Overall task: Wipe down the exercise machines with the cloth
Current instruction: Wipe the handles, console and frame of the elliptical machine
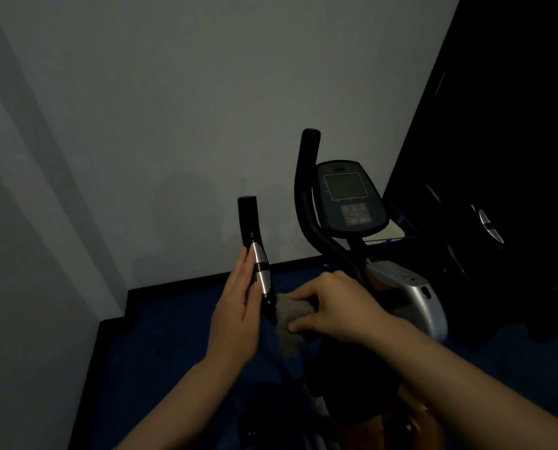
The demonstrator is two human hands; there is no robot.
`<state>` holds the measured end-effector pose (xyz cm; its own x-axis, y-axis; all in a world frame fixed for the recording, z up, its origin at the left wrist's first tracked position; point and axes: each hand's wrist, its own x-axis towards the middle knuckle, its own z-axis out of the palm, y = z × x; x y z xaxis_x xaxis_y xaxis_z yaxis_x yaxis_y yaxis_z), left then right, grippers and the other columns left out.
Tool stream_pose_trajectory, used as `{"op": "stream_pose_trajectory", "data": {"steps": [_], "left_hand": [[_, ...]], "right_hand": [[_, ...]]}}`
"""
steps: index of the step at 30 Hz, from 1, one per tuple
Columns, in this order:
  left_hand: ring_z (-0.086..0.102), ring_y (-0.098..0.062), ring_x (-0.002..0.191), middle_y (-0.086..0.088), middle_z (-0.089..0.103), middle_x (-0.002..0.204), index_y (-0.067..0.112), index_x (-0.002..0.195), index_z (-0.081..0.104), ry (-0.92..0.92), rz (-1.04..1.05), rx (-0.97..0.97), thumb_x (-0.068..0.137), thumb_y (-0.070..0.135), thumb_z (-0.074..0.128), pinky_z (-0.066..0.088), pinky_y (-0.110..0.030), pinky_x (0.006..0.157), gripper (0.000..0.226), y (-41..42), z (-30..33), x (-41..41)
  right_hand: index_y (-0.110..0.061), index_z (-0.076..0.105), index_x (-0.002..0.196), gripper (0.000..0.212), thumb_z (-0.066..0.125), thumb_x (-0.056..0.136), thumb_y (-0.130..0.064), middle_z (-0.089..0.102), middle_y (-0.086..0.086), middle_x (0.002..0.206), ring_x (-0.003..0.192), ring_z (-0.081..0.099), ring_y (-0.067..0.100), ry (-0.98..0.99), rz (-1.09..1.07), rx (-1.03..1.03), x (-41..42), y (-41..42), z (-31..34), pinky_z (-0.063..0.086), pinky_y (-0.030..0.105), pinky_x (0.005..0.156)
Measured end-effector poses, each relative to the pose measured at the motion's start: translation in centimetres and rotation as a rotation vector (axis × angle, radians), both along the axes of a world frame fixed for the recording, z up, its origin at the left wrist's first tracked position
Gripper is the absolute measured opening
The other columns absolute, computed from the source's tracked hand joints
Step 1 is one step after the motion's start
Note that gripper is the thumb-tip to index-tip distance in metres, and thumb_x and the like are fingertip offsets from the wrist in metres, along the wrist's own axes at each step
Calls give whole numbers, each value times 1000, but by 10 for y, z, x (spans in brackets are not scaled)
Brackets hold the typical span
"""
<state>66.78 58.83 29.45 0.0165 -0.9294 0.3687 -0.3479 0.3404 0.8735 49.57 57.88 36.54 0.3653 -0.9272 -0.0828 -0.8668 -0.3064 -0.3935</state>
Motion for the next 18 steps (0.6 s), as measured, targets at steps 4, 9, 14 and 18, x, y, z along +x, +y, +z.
{"op": "stream_pose_trajectory", "data": {"steps": [4, 9, 14, 18], "left_hand": [[23, 6, 141, 18, 25, 156, 40, 148, 25, 5, 25, 12, 103, 20, 39, 22, -9, 110, 50, 7, 0, -1], [22, 6, 141, 18, 24, 156, 35, 149, 28, -13, 56, 34, 103, 23, 40, 21, -7, 110, 49, 14, 0, -4], [24, 12, 137, 22, 25, 154, 30, 146, 36, -1, 119, 24, 101, 18, 43, 21, -2, 106, 47, 30, -1, -17], [19, 22, 132, 23, 21, 154, 28, 147, 33, 29, 158, 36, 102, 16, 43, 18, 3, 101, 49, 35, -3, -31]], "right_hand": [[-34, 74, 105, 42, 81, 66, -48, 73, -12, 97, 88, 65, 3, -207, -75, -61, 22, 4, -8, 54, 26, 81], [-36, 70, 112, 41, 78, 73, -47, 72, -11, 105, 97, 63, 7, 37, 93, 6, -18, -5, 7, 50, 26, 86], [-44, 61, 122, 43, 66, 81, -53, 59, -24, 125, 116, 42, 8, 402, 255, -210, -53, -11, 16, 18, 27, 92], [-46, 58, 125, 46, 69, 80, -50, 61, -19, 125, 109, 47, 10, 280, 260, -217, -51, -9, 6, 25, 26, 88]]}}
